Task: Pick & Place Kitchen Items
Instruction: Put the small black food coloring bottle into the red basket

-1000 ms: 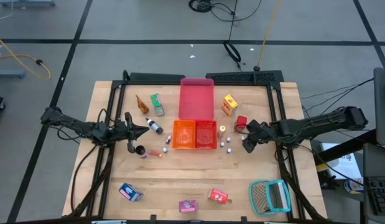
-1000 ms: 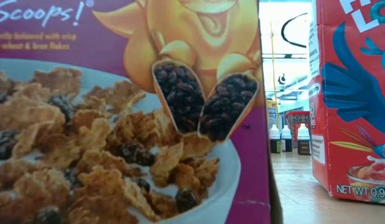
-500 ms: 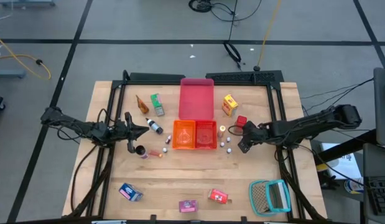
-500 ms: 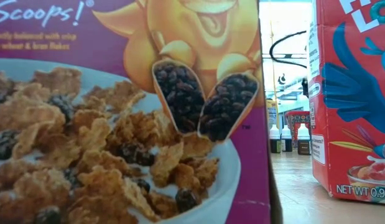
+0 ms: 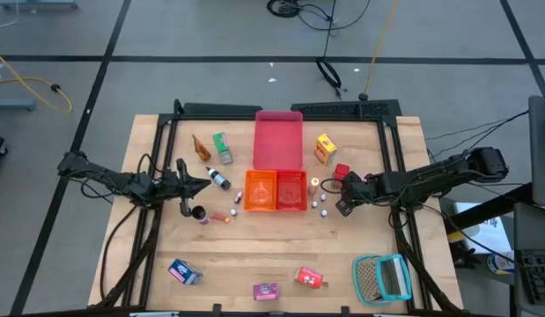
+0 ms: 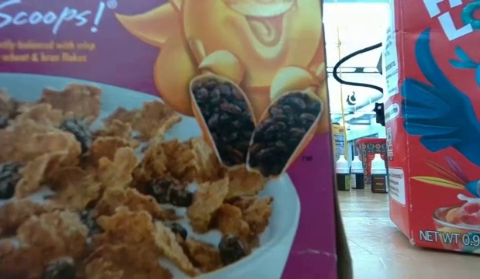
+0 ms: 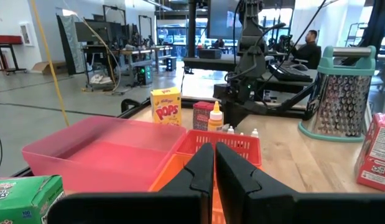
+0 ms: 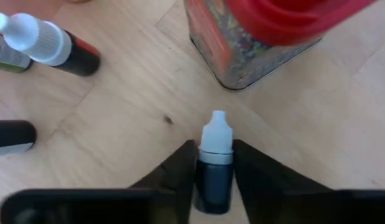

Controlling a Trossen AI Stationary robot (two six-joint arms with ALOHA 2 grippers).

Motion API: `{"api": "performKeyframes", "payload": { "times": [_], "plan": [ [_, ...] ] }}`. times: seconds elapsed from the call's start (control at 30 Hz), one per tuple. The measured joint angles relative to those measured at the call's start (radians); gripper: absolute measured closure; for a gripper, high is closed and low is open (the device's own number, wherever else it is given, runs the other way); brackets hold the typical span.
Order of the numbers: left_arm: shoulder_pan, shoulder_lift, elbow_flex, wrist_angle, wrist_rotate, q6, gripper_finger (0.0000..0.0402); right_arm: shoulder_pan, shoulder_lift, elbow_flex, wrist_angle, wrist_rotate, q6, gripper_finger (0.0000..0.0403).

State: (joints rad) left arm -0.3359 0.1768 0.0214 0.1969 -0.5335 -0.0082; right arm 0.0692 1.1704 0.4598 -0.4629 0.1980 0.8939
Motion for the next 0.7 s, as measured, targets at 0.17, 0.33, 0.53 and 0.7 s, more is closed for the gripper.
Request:
{"api": "performKeyframes", "payload": {
  "times": [0.17, 0.33, 0.53, 0.7],
  "plan": [
    [0.000, 0.000, 0.000, 0.015, 0.000, 0.000, 0.0385, 0.000, -0.050, -0.003, 0.014, -0.034, -0.018, 0.0346],
    [0.000, 0.000, 0.000, 0.018, 0.000, -0.002, 0.0385, 0.005, -0.122, 0.016, 0.016, -0.064, -0.042, 0.0346],
    [0.000, 0.000, 0.000, 0.045, 0.000, -0.032, 0.0385, 0.037, -0.191, 0.122, 0.013, -0.044, -0.126, 0.0346],
    [0.001, 0.000, 0.000, 0.046, 0.000, -0.032, 0.0385, 0.070, -0.202, 0.204, 0.096, 0.006, -0.229, 0.0346]
  ]
}}
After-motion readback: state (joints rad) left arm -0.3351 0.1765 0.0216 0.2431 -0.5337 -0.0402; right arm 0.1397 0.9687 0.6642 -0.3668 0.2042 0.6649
